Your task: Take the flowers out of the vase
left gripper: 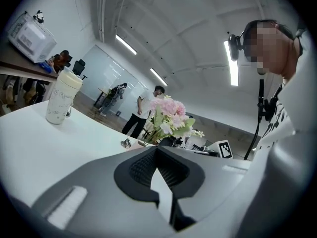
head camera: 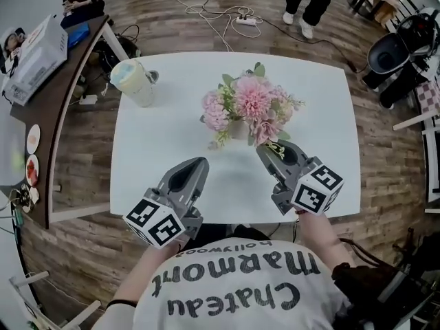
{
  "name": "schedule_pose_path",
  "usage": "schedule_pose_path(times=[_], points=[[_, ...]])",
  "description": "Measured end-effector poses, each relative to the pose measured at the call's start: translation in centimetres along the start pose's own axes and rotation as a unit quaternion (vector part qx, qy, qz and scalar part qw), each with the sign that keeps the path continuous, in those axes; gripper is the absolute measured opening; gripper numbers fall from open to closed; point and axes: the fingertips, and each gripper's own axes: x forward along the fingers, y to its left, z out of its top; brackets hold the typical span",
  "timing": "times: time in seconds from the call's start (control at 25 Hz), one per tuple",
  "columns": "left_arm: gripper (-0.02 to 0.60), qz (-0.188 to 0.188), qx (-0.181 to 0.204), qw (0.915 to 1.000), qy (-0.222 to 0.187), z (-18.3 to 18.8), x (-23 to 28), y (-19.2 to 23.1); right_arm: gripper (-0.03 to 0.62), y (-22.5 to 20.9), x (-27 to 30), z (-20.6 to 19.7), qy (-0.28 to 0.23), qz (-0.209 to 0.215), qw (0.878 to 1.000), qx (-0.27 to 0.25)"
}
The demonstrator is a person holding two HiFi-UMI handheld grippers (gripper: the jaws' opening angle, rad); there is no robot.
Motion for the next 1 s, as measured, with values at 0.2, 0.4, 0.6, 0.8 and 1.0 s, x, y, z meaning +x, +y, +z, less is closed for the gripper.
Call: schedule_pose_path(times=[0.2, 0.4, 0.6, 0.8, 1.0], points=[[0.006, -0.038, 0.006, 0.9990, 0.021, 1.4, 1.1, 1.9, 0.148, -1.1, 1.6, -0.4, -0.015, -0.063, 0.998, 0.015], [0.006, -0.068, 0.004, 0.9967, 0.045, 1.9, 1.3, 3.5, 0.184, -2.3, 3.0, -0.4, -0.038, -0.124, 0.991, 0.011], [0.006, -0.094, 0.002, 0.9936, 0.062, 1.9, 0.9, 4.6, 0.187, -2.7, 4.5, 0.4, -0.061, -0.159, 0.985, -0.005], [0.006, -0.113, -0.002, 0.9907, 0.077, 1.9, 0.4, 5.8, 0.187, -3.8, 6.0, 0.6, -0.071, -0.182, 0.981, -0.004], [0.006, -0.132, -0.009, 0.9881, 0.079, 2.0, 0.7, 6.1, 0.180, -3.9, 6.9, 1.2, -0.066, -0.198, 0.978, -0.014]])
